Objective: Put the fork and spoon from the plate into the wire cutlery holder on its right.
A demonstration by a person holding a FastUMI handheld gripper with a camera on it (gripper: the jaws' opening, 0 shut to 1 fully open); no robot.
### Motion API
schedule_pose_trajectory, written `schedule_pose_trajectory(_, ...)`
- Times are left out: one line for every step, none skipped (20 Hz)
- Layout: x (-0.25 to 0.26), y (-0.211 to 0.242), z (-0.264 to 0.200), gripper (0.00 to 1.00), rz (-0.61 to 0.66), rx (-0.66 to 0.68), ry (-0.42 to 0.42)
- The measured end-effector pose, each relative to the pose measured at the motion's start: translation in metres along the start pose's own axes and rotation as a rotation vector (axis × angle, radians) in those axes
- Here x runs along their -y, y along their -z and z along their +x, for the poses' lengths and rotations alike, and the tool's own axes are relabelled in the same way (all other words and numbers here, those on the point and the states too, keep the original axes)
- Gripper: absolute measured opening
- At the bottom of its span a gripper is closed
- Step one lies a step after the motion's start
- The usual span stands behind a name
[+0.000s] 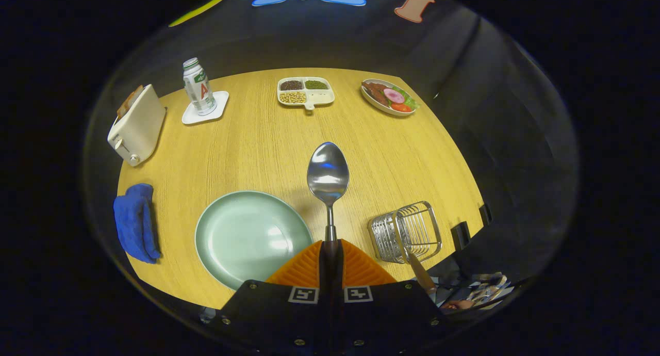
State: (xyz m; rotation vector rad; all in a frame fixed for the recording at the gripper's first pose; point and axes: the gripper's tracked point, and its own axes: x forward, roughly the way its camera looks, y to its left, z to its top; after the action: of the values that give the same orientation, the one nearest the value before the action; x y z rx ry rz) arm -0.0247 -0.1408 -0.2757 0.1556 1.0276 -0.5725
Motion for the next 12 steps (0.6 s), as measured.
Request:
schedule_pose_trajectory(0.006, 0.000, -0.003, 0.04, 0.018, -0.007, 0.014)
schedule_pose_trajectory(0.012, 0.000, -0.005, 0.04, 0.038, -0.012, 0.027)
schedule_pose_trajectory(0.017, 0.000, -0.006, 0.04, 0.058, -0.017, 0.035)
schedule_pose_trajectory(0.021, 0.000, -0.008, 0.04, 0.086, -0.025, 0.041)
schedule_pose_trajectory(0.026, 0.000, -0.010, 0.04, 0.114, -0.031, 0.045)
schedule_pose_trajectory(0.032, 0.000, -0.011, 0.04, 0.145, -0.035, 0.051)
schedule_pose_trajectory(0.038, 0.001, -0.013, 0.04, 0.178, -0.044, 0.057)
schedule_pose_trajectory(0.043, 0.004, -0.015, 0.04, 0.213, -0.056, 0.063)
schedule_pose_trajectory(0.048, 0.006, -0.017, 0.04, 0.247, -0.075, 0.068)
schedule_pose_trajectory(0.053, 0.011, -0.018, 0.04, 0.276, -0.096, 0.070)
schedule_pose_trajectory(0.058, 0.014, -0.020, 0.04, 0.303, -0.113, 0.074)
schedule_pose_trajectory(0.063, 0.017, -0.021, 0.04, 0.324, -0.126, 0.081)
